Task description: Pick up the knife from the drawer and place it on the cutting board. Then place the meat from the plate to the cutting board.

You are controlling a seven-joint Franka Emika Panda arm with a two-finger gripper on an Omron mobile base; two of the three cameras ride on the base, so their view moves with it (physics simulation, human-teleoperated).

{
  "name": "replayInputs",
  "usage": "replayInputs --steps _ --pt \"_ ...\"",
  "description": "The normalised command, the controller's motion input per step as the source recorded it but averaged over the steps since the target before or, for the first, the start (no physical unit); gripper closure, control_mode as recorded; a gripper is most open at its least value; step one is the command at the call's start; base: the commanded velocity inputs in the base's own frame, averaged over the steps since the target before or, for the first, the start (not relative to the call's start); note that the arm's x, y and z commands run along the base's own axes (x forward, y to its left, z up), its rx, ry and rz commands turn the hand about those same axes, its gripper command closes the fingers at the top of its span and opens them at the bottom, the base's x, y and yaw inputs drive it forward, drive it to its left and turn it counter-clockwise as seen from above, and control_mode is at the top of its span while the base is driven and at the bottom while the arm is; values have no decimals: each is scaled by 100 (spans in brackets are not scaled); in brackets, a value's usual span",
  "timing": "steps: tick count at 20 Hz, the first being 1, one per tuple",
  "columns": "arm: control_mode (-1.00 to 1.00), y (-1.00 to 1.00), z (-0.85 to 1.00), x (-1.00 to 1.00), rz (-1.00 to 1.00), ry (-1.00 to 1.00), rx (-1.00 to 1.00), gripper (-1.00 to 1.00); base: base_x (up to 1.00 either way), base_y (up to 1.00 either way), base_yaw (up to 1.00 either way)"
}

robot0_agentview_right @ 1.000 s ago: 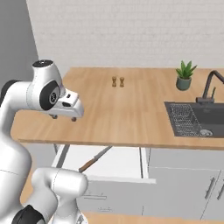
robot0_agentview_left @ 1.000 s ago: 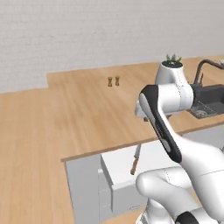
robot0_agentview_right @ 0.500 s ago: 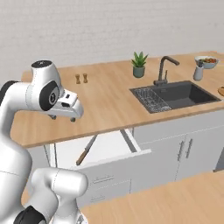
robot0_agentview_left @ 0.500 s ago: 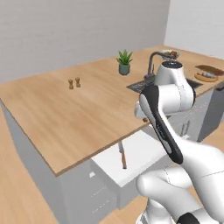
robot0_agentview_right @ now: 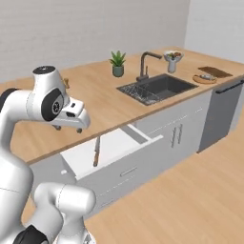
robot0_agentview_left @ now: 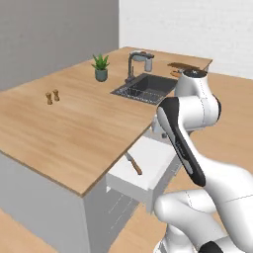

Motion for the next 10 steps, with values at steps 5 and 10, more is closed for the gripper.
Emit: replayInputs --steps 5,10 --pt "100 0 0 0 0 0 0 -100 15 46 -45" --pt "100 0 0 0 0 0 0 -100 -23 43 -41"
